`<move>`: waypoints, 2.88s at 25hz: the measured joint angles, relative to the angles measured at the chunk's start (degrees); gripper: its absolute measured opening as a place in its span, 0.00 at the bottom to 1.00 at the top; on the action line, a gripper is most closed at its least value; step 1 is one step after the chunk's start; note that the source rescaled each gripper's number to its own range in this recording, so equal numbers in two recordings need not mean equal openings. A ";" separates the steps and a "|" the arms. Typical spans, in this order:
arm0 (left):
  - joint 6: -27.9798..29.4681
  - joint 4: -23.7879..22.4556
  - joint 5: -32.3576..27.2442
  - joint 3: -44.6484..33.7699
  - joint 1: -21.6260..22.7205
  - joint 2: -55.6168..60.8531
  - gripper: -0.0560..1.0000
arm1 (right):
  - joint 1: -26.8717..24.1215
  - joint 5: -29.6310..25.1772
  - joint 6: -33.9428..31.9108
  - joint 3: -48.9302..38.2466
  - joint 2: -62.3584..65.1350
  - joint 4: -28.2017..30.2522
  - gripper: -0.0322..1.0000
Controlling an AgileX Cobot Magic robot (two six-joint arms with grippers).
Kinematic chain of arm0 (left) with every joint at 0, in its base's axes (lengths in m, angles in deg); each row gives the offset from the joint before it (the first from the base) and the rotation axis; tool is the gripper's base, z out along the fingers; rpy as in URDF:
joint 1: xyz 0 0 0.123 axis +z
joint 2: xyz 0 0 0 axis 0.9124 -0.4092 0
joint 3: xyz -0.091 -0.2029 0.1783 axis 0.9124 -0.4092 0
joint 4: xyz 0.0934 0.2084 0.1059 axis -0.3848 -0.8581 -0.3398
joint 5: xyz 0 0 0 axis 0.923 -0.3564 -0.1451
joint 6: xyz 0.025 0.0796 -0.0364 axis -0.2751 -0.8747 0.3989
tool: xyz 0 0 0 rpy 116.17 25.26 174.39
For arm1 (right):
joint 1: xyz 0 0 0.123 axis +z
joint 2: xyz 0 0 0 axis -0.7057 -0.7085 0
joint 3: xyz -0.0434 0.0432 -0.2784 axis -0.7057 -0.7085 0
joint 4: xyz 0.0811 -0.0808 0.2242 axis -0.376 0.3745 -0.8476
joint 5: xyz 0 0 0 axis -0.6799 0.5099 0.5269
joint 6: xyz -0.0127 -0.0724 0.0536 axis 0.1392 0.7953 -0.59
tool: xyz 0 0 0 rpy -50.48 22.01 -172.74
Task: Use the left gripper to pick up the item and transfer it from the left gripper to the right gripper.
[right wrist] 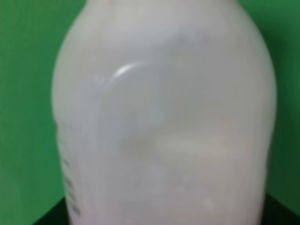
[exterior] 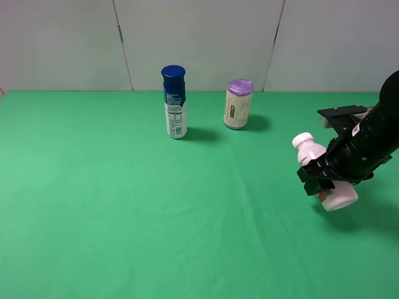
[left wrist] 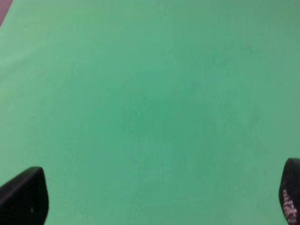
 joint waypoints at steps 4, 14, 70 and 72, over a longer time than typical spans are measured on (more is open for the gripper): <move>0.00 0.00 0.00 0.00 0.00 0.00 0.97 | 0.00 0.11 -0.11 0.02 -1.62 -0.05 0.08; 0.00 0.00 0.00 0.00 0.00 0.00 0.97 | 0.00 -0.02 -0.11 0.02 -3.66 -0.17 0.08; 0.00 0.00 0.00 0.00 0.00 0.94 0.97 | 0.00 -33.20 -2.77 10.74 39.65 -0.67 1.00; 0.00 0.00 0.04 0.00 0.00 3.42 0.97 | 0.00 -33.40 -3.81 10.15 43.82 -0.67 1.00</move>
